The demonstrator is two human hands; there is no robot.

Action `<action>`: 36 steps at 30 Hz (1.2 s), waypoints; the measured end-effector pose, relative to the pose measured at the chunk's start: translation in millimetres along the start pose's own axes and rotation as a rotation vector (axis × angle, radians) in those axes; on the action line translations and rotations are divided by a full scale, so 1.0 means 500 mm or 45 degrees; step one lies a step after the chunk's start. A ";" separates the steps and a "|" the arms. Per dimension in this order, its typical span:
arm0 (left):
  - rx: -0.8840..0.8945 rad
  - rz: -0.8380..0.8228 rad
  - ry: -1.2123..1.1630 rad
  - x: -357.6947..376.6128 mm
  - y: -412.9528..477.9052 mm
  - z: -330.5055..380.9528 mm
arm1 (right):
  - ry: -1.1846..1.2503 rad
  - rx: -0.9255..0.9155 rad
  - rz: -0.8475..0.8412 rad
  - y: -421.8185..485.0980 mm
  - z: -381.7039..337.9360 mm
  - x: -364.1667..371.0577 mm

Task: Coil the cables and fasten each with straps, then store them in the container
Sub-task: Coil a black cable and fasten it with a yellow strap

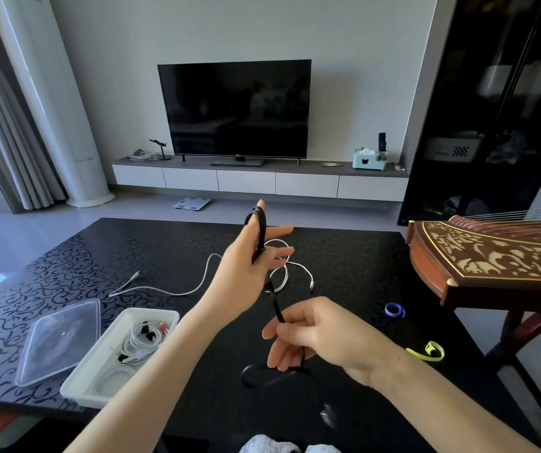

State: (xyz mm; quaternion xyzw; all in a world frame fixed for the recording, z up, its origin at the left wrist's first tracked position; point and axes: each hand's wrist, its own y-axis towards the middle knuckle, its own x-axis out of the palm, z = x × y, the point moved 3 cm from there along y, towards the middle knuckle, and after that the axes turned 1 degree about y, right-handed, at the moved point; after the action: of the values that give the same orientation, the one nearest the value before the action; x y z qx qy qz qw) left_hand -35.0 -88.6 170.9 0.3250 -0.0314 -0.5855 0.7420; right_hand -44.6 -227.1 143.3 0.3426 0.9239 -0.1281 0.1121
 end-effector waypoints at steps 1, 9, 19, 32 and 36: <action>0.021 -0.007 0.038 0.007 -0.003 0.000 | 0.065 0.021 -0.043 -0.002 -0.002 -0.002; -0.064 0.187 -0.471 -0.020 0.014 0.014 | 0.540 0.217 -0.080 0.019 0.031 0.011; 0.153 -0.373 0.409 0.004 -0.040 -0.048 | 0.586 0.203 -0.326 0.023 -0.023 -0.058; 0.200 -0.771 0.964 -0.018 -0.097 -0.082 | 0.261 0.218 -0.107 -0.013 -0.025 -0.242; -0.090 -0.680 0.419 -0.026 -0.100 -0.082 | 0.579 -0.047 0.054 -0.012 -0.021 -0.297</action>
State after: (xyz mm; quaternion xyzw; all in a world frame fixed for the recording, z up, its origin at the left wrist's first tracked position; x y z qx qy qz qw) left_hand -64.0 -63.9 117.0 0.3861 0.1961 -0.6999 0.5680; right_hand 60.2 -317.9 197.9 0.3798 0.9202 -0.0284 -0.0901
